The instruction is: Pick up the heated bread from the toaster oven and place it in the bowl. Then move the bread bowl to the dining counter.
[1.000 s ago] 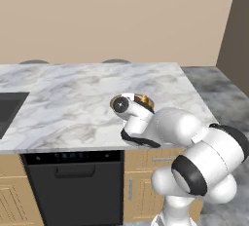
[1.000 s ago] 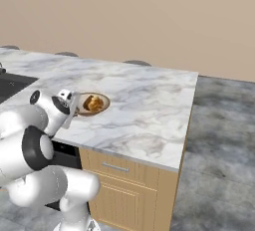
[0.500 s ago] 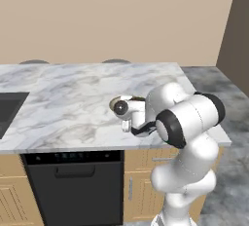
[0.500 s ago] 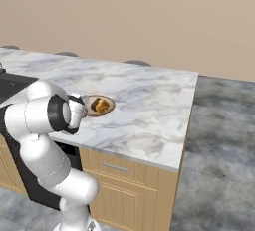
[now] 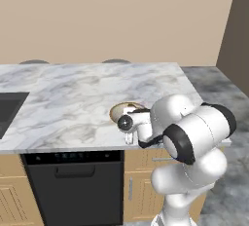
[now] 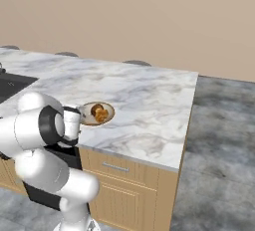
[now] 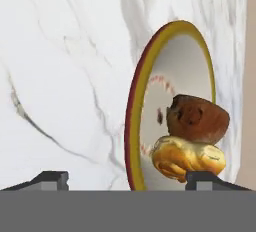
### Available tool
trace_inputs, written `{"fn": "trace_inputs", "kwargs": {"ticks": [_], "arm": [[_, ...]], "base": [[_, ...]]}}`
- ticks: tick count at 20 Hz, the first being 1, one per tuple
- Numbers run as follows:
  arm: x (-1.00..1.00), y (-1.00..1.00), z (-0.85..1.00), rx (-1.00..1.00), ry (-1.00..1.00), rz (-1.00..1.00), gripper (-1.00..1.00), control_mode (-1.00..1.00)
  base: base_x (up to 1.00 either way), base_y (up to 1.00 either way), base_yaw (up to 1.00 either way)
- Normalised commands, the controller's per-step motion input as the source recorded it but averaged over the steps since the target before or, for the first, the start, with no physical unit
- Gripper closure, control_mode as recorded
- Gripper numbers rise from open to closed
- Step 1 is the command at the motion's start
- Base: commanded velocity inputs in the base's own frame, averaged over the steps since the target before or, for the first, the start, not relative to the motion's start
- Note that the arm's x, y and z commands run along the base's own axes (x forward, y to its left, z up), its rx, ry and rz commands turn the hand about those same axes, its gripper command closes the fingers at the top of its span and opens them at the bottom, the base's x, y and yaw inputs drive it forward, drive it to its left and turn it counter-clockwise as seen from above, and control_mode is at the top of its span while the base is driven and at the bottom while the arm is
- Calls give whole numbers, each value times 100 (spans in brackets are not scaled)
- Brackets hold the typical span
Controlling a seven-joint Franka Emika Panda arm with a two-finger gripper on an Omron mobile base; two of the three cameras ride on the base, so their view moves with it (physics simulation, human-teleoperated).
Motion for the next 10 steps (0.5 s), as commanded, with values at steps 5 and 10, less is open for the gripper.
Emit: {"fn": "trace_inputs", "kwargs": {"ticks": [5,10], "arm": [[-100,26,69,0,0,0,-100,-100],[-100,8,99,-1,-9,0,-100,-100]], "base": [[0,0,0],[0,0,0]]}}
